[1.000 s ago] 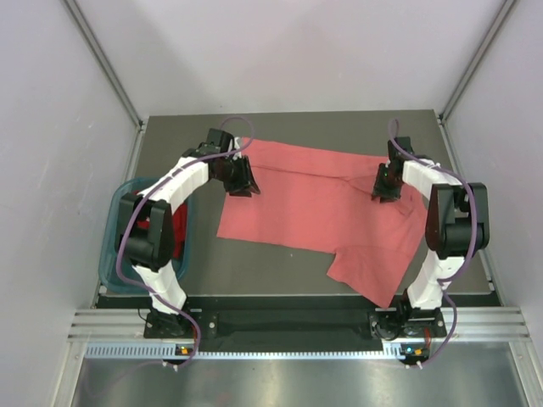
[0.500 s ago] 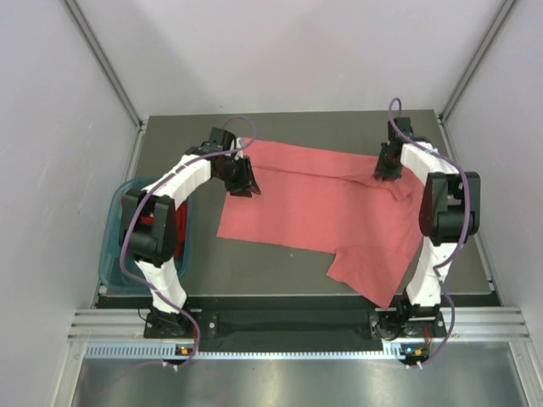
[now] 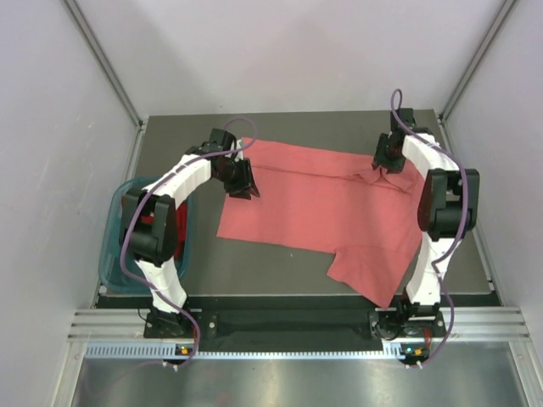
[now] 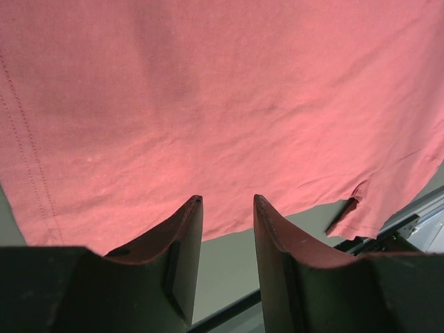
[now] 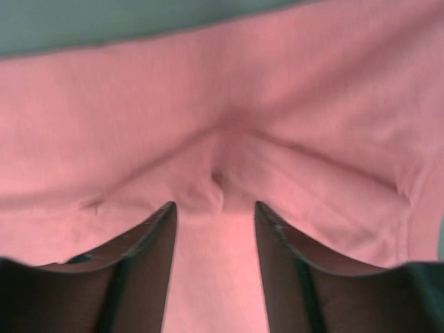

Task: Fold and stack the t-shirts
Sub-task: Fold the tshirt

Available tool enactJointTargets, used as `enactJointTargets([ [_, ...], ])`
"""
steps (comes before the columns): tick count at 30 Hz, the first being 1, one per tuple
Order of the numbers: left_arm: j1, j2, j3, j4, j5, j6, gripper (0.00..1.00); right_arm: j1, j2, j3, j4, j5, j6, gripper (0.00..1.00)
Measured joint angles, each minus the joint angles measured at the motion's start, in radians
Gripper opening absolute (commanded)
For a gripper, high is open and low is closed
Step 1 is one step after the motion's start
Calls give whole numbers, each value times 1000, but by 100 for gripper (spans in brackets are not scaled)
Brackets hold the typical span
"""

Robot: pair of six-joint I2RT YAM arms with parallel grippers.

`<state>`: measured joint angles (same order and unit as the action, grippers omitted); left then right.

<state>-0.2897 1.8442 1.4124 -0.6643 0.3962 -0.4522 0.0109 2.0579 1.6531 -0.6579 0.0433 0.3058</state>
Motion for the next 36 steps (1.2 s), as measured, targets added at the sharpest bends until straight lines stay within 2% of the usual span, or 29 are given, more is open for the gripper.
enactJointTargets([
  [2,0,0,0,-1,0,3,40,0,-63,-58,-4,-4,0,50],
  [5,0,0,0,-2,7,3,40,0,-158,-137,-6,-26,3,43],
  [7,0,0,0,-1,11,3,40,1,-189,-162,-4,-52,13,31],
  [9,0,0,0,-1,15,2,40,2,-192,-180,15,-76,32,25],
  [18,0,0,0,-2,27,3,40,2,-110,-221,65,-131,124,33],
  [36,2,0,0,-3,30,3,40,2,-14,-177,111,-154,156,27],
])
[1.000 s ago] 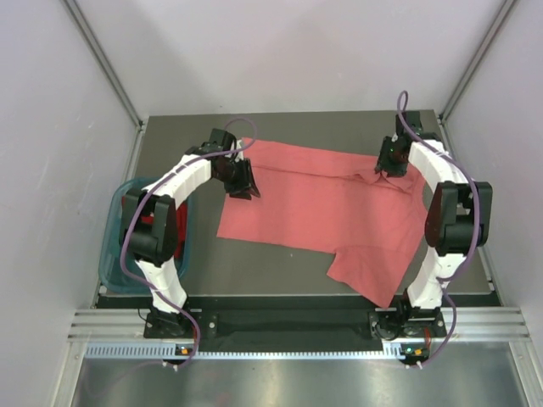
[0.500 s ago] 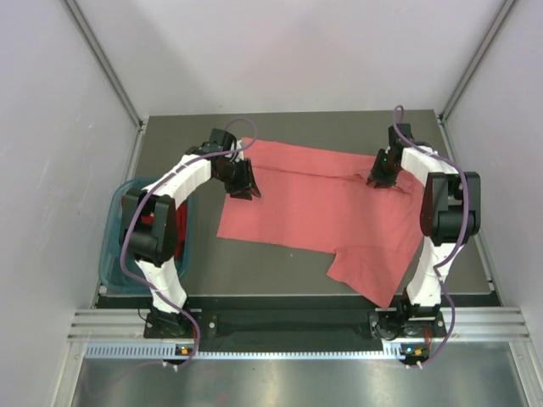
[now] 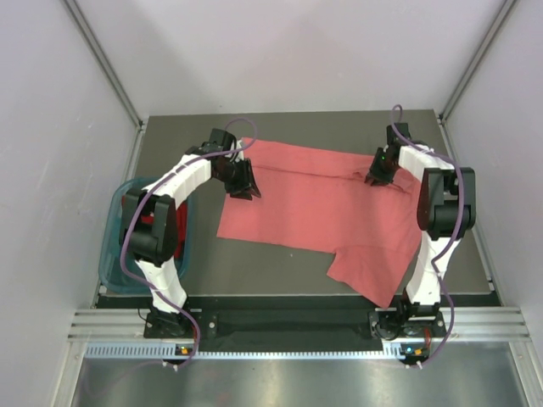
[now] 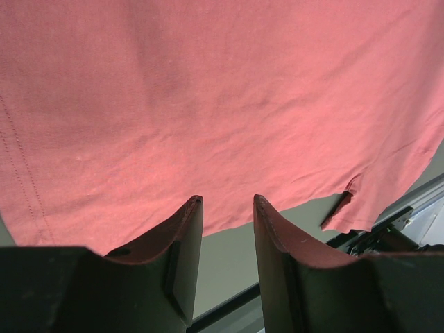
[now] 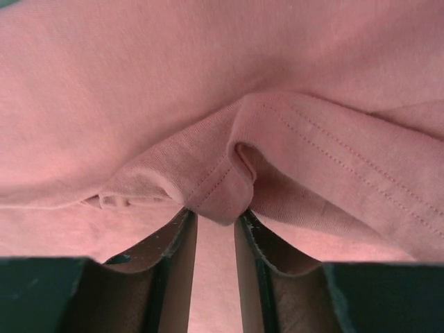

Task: Fold and stack the t-shirts
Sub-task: Fold the tshirt

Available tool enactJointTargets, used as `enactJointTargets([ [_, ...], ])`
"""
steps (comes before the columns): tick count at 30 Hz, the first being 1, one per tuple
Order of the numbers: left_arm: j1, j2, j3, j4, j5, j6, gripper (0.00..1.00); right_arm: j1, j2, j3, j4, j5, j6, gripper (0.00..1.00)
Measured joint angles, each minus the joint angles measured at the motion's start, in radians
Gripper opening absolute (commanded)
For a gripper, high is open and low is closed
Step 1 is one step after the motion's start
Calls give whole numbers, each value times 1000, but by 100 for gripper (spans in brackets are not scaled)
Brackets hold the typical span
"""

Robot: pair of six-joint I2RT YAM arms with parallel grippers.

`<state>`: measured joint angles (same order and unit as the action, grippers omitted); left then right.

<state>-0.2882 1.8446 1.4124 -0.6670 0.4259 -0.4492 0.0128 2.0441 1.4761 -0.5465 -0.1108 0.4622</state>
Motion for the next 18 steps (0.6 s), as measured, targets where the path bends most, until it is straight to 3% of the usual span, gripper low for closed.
enactJointTargets([
  [18,6,5,0,0,0,0,40,0,14,19,-15,-17,39,2],
])
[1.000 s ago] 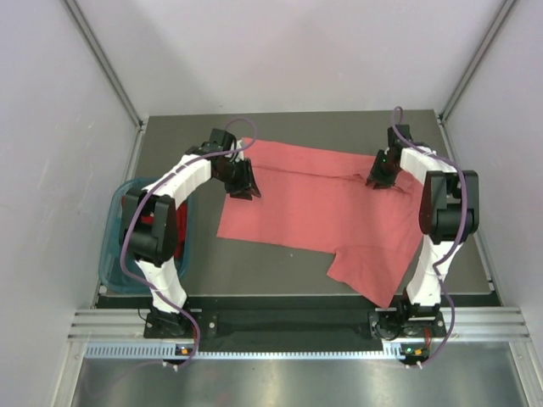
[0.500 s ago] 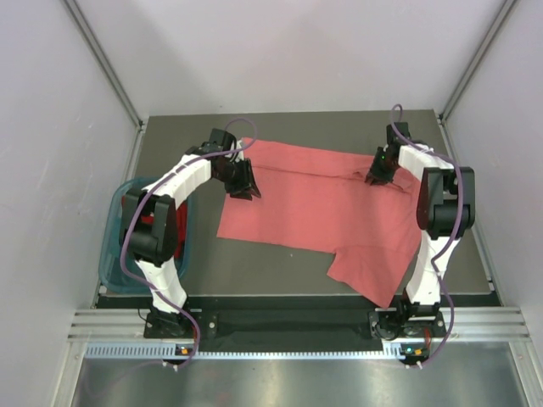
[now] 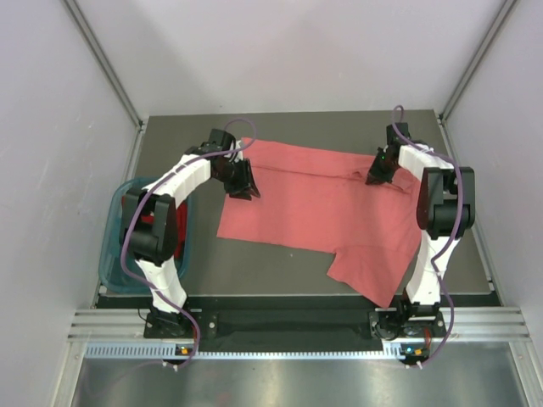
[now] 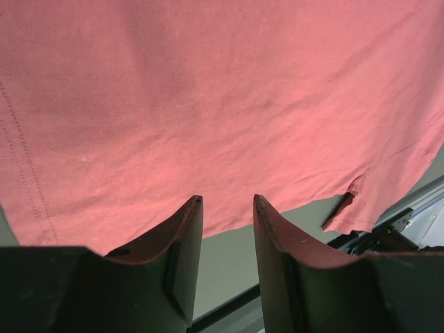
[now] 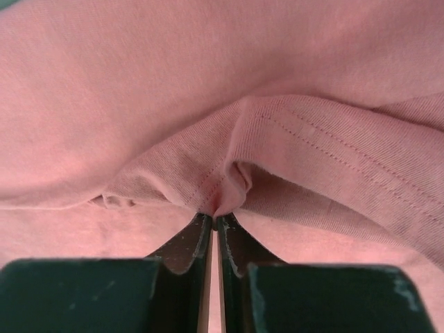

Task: Fold and stack the t-shirts
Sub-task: Fold the tshirt

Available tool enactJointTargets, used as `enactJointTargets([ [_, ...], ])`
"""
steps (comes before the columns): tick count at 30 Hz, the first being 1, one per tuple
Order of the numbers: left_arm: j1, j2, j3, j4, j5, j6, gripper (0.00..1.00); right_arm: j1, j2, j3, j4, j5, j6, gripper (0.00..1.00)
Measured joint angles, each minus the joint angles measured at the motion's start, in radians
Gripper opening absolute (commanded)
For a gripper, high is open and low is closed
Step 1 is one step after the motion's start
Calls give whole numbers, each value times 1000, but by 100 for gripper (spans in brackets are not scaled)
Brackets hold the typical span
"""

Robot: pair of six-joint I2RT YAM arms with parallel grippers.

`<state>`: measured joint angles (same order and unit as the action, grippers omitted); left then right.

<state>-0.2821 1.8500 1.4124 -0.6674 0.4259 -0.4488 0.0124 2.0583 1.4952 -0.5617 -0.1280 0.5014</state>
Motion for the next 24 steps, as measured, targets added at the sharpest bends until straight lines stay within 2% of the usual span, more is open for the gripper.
enactJointTargets([
  [9,0,1,0,0,0,3,40,-2,-10,5,-87,-53,37,1],
  [15,4,1,0,0,2,4,40,-2,-72,-3,-145,-103,43,1],
  [24,11,1,0,0,5,6,40,-2,-195,-177,-149,-168,57,5],
])
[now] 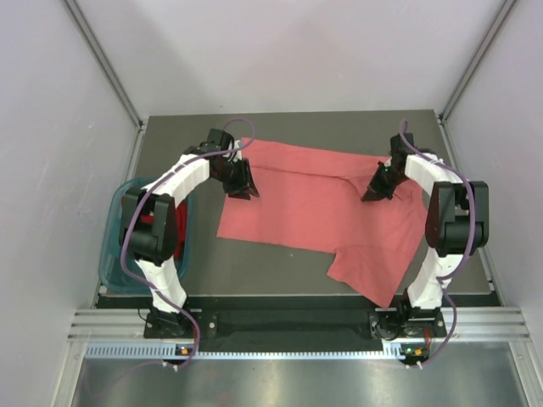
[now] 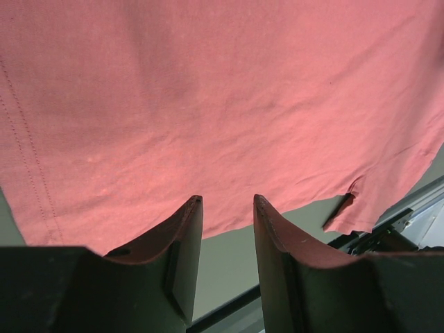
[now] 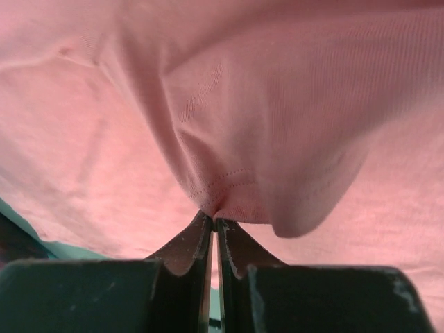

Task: Fold and stack the t-shirts
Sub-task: Fold the tshirt

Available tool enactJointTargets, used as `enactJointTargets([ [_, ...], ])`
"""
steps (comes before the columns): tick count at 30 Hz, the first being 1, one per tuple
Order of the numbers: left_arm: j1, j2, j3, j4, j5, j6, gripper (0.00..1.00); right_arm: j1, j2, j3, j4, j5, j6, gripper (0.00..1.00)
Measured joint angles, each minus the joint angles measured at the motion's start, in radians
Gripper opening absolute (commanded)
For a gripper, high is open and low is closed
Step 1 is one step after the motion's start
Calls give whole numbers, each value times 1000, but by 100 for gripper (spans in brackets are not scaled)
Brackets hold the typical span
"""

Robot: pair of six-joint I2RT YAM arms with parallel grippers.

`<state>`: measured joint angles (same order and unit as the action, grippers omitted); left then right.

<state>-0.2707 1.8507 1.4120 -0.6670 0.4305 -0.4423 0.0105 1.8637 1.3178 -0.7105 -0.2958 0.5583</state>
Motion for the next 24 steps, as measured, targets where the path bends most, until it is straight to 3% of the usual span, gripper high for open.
enactJointTargets([
  [5,2,0,0,0,0,0,40,3,-34,-119,11,-34,14,11],
  [8,2,0,0,0,1,0,40,3,-61,-169,8,-51,18,18],
  [10,2,0,0,0,4,0,40,1,-89,-179,4,-60,14,29],
  [13,2,0,0,0,5,0,40,-13,-147,-179,6,-69,-1,34],
  [19,2,6,0,1,13,0,40,-197,-290,-225,121,-40,-35,38],
  [24,2,9,0,1,26,0,41,-305,-298,-297,267,-10,-78,50],
])
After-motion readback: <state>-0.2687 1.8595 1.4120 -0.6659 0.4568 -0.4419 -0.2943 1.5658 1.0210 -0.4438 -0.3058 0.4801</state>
